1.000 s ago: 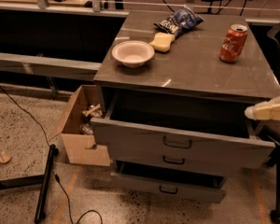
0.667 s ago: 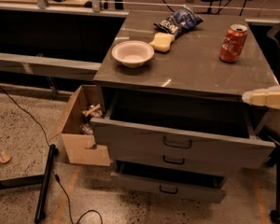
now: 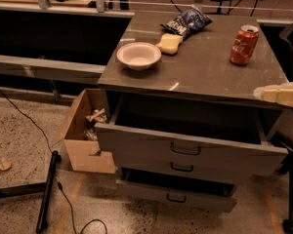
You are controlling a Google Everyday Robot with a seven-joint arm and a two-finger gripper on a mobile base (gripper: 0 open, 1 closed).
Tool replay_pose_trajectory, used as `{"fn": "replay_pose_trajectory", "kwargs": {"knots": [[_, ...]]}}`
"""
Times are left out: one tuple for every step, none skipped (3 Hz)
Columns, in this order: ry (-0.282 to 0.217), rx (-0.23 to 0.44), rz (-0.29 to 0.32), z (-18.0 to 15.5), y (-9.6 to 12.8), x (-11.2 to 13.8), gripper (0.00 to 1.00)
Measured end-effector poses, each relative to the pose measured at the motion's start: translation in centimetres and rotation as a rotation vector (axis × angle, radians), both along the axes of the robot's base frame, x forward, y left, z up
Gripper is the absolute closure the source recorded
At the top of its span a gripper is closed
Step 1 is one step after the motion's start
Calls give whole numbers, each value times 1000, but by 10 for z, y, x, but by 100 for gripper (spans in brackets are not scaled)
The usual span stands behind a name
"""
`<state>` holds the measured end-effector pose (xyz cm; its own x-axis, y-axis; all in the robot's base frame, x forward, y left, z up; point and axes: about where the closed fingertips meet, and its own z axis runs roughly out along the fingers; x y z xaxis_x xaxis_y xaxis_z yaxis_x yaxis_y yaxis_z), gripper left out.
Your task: Place coke can into paper bowl
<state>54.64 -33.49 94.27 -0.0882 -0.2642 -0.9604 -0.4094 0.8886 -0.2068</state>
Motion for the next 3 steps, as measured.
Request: {"fn": "replay_pose_trajectory", "kwargs": {"knots": [[-22,39,-30,-5,1,13,0],[-118,101,-70,-7,0,58,0],[-161,108,-114,-13,-3,97,0]]}}
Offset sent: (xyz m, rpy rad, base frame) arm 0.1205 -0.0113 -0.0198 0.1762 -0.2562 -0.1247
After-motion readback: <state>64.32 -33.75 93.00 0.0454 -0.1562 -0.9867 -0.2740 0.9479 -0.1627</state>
